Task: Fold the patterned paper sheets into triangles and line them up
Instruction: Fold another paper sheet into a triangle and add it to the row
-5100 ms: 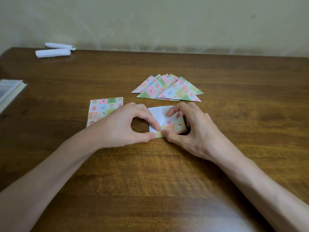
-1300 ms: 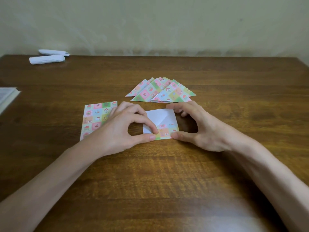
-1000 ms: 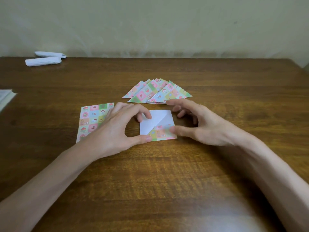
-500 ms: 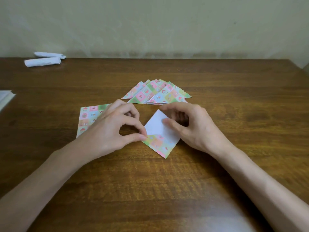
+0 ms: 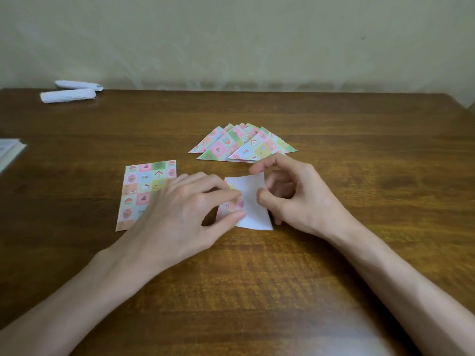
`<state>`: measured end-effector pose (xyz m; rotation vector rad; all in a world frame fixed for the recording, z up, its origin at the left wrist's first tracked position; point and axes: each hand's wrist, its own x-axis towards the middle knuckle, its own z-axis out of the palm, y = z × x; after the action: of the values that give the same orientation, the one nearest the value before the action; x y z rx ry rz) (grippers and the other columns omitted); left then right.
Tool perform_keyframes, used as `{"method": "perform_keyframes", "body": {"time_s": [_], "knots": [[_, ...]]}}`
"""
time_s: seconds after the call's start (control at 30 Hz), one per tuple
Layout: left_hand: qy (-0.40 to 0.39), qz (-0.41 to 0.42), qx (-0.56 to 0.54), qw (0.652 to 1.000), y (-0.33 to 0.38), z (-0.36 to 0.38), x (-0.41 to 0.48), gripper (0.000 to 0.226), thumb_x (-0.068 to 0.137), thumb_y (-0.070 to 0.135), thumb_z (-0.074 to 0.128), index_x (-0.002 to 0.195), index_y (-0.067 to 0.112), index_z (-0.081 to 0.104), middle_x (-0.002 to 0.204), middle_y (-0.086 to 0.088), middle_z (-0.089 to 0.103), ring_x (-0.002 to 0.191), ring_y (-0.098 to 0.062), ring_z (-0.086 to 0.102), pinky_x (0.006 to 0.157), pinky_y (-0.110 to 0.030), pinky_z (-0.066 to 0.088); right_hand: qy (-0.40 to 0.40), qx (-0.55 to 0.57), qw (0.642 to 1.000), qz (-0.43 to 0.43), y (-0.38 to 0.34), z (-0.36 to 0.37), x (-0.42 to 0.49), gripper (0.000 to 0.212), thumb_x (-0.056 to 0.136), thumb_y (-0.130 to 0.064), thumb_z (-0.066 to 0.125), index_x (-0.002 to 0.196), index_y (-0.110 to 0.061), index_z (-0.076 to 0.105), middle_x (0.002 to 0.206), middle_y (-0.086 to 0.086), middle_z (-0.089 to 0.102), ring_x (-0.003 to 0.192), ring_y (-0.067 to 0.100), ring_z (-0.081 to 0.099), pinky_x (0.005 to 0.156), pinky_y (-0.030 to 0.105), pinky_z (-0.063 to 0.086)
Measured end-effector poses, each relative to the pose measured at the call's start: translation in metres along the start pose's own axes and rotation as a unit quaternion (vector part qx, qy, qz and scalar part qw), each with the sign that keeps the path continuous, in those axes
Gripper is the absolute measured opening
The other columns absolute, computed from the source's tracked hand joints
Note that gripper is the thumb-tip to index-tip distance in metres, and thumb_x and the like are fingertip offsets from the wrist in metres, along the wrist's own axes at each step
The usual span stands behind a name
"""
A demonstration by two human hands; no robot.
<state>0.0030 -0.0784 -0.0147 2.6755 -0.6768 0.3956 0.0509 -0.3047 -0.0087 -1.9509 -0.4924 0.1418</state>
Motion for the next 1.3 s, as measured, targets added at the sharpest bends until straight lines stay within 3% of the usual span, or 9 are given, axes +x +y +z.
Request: {"method": "perform_keyframes", "body": {"time_s": [0.17,0.27,0.33,0.47,0.6,0.73,0.83,1.07,1.3], "knots": [[-0.063,0.030,-0.019,0.997,-0.009,0.000,0.002,0.037,0.095,0.049,0.052,0.119,0.035,0.076,0.126,0.023,0.066,0.126,-0.003,0.054,0.087,-0.039,0.047,-0.053,0.054,0.996,-0.036,-0.003,-0.002,-0.001,0.029,0.094,0.004,0.050,0.113,-0.011,0.066,0.084,0.009,0.075,0.060,0.025,0.066,0.072,0.036,0.056],[-0.094,0.033,-0.041,0.994,-0.017,0.000,0.002,0.033,0.097,0.033,0.048,0.111,0.031,0.078,0.126,0.025,0.065,0.137,0.002,0.042,0.093,-0.040,0.038,-0.052,-0.035,0.996,-0.058,0.004,-0.009,0.000,0.048,0.085,0.014,0.051,0.116,-0.017,0.070,0.092,-0.002,0.075,0.082,0.017,0.069,0.075,0.025,0.052],[-0.097,0.020,-0.053,0.994,-0.020,0.000,0.001,0.028,0.095,0.026,0.052,0.103,0.026,0.079,0.123,0.023,0.063,0.135,-0.001,0.040,0.095,-0.044,0.038,-0.053,-0.112,0.989,-0.082,0.009,-0.012,0.000,0.042,0.087,0.007,0.060,0.115,-0.022,0.073,0.100,-0.009,0.073,0.099,0.013,0.068,0.087,0.021,0.051],[-0.089,-0.004,-0.123,0.988,-0.023,-0.001,0.003,0.026,0.095,0.039,0.054,0.098,0.033,0.079,0.122,0.027,0.060,0.121,-0.006,0.050,0.096,-0.047,0.045,-0.046,-0.235,0.963,-0.122,0.015,-0.016,0.002,0.017,0.092,-0.025,0.077,0.108,-0.031,0.075,0.110,-0.018,0.066,0.115,0.006,0.056,0.101,0.020,0.042],[-0.081,-0.032,-0.161,0.983,-0.022,-0.005,0.005,0.020,0.102,0.028,0.063,0.107,0.041,0.077,0.115,0.031,0.067,0.117,-0.004,0.059,0.096,-0.044,0.049,-0.071,-0.218,0.967,-0.110,0.017,-0.021,0.003,0.009,0.092,-0.035,0.076,0.099,-0.029,0.078,0.105,-0.019,0.067,0.112,0.008,0.058,0.099,0.027,0.045],[-0.077,-0.076,-0.194,0.975,-0.013,-0.013,0.005,0.029,0.102,0.055,0.049,0.118,0.044,0.070,0.110,0.031,0.068,0.114,-0.002,0.060,0.093,-0.032,0.047,-0.107,-0.209,0.967,-0.102,0.016,-0.023,0.002,0.013,0.095,-0.040,0.071,0.102,-0.031,0.079,0.104,-0.020,0.067,0.112,0.009,0.060,0.097,0.032,0.049],[-0.062,-0.086,-0.151,0.983,-0.009,-0.009,0.003,0.041,0.088,0.069,0.058,0.123,0.047,0.064,0.108,0.030,0.067,0.112,0.008,0.056,0.091,-0.026,0.045,-0.102,-0.209,0.967,-0.108,0.018,-0.017,0.001,0.013,0.097,-0.041,0.069,0.104,-0.035,0.078,0.097,-0.019,0.067,0.102,0.010,0.060,0.088,0.028,0.049],[-0.060,-0.100,-0.105,0.988,-0.010,-0.002,0.002,0.065,0.083,0.049,0.077,0.142,0.051,0.048,0.112,0.032,0.061,0.104,0.027,0.042,0.088,-0.009,0.033,-0.064,-0.217,0.969,-0.104,0.019,-0.004,0.002,0.004,0.097,-0.039,0.070,0.101,-0.038,0.072,0.083,-0.015,0.061,0.089,0.011,0.057,0.078,0.028,0.047],[-0.054,-0.083,-0.124,0.987,-0.012,0.001,0.003,0.061,0.083,0.046,0.076,0.140,0.042,0.053,0.120,0.024,0.057,0.115,0.002,0.057,0.089,-0.036,0.049,-0.054,-0.236,0.965,-0.099,0.016,0.000,0.002,0.010,0.097,-0.037,0.070,0.106,-0.038,0.067,0.080,-0.016,0.059,0.086,0.007,0.053,0.077,0.029,0.044]]}}
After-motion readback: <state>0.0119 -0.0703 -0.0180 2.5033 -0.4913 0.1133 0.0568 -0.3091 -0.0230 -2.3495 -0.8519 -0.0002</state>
